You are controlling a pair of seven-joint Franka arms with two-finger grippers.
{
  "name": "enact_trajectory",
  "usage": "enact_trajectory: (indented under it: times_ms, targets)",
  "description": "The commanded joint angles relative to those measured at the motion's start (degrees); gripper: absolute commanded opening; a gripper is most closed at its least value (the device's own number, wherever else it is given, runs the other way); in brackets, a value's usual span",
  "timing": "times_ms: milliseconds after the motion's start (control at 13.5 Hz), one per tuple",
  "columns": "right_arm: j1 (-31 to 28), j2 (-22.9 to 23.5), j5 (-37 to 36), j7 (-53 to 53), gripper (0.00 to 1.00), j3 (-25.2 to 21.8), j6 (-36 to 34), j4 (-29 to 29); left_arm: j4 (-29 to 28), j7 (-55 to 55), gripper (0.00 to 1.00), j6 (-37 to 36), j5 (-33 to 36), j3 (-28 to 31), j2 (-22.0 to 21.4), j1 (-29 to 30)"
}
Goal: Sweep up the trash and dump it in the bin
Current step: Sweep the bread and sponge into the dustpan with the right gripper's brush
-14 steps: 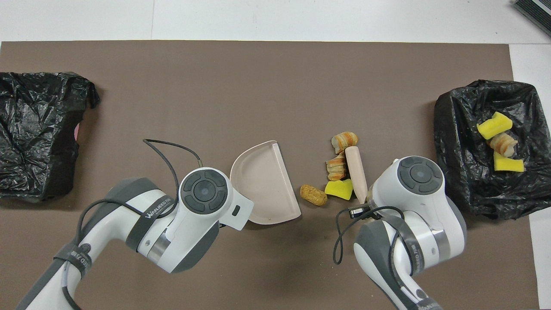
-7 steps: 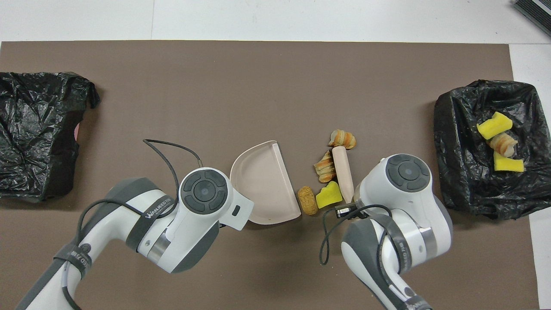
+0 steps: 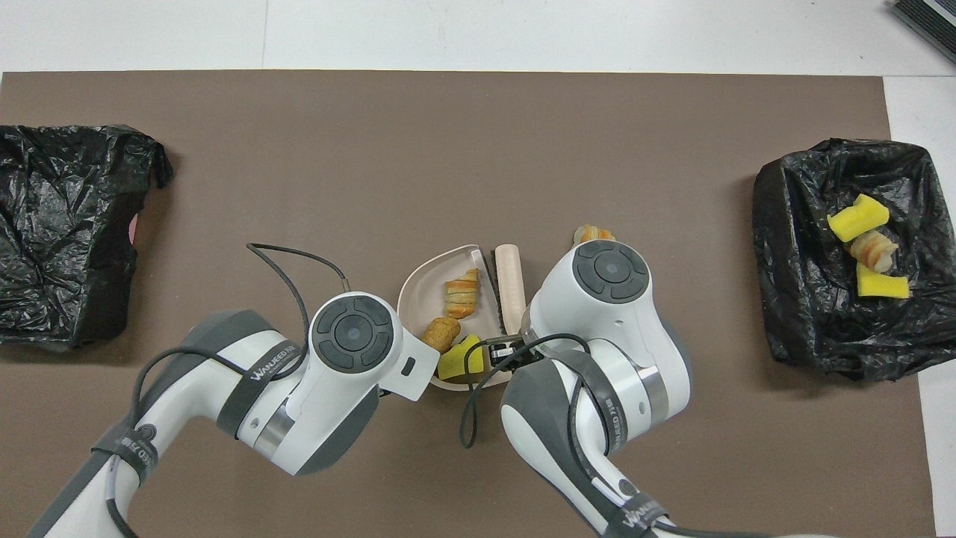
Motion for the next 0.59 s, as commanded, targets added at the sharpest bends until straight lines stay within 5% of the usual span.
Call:
enact_trajectory:
  times_ms: [0,518]
  targets:
    - [-1.6,-0.6,-1.7,-0.1,0.0,-0.5,-4.8,2.6,-2.2,-0.6,0.0,0.7,0.9,0.2,-1.9,0.4]
    - [-7.9,0.2,-25.7,-0.4,0.0,-0.3,-11.3,8.0,-2.0,-4.3,0.0,0.2,0.8,0.4,-1.7,0.6]
